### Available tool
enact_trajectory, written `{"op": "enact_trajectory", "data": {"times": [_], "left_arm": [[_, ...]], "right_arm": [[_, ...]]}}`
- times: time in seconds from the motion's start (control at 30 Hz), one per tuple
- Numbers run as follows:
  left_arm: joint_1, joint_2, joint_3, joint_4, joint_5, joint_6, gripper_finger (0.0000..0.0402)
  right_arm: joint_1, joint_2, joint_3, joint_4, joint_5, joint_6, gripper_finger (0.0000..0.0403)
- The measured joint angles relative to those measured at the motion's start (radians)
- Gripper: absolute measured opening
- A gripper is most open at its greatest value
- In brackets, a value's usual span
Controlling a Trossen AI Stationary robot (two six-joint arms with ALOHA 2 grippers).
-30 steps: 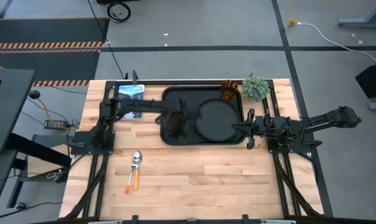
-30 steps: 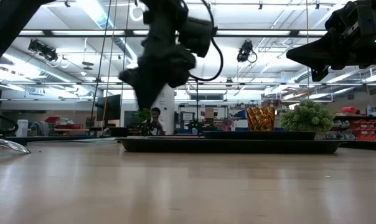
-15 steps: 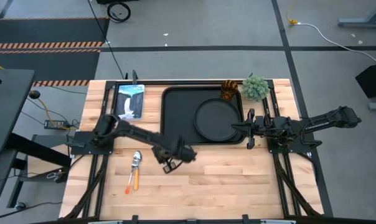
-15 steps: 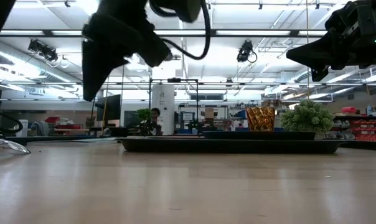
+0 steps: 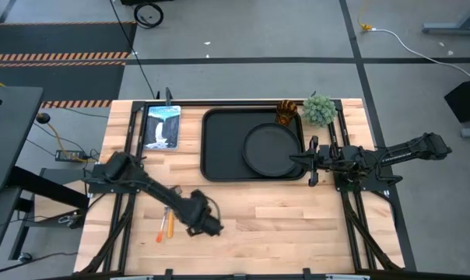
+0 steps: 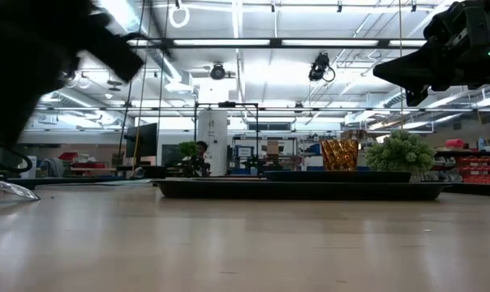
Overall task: Pick and place plate/cup/fork/spoon on tray
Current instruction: Put the orange fork on the black tray on the left side of the black plate
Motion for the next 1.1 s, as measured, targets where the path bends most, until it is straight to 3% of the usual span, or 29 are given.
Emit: {"op": "enact_trajectory", "data": {"times": [0.1,0.23,0.43,0.7,1.1], "left_arm": [[-0.044,-0.06,-0.1,0.114,0.03,-0.145,0.0005],[-0.094,-0.129,-0.18,0.131,0.036,-0.424,0.0018],[-0.164,-0.205,-0.242,0.214,-0.002,-0.713,0.0074],[-0.2,-0.222,-0.349,0.329,-0.016,-0.849,0.0147],[-0.169,-0.222,-0.436,0.468,-0.012,-0.875,0.0143]], "right_arm": [[0.0,0.0,0.0,0.0,0.0,0.0,0.0034],[0.0,0.0,0.0,0.0,0.0,0.0,0.0034],[0.0,0.0,0.0,0.0,0.0,0.0,0.0034],[0.0,0.0,0.0,0.0,0.0,0.0,0.0034],[0.0,0.0,0.0,0.0,0.0,0.0,0.0034]]}}
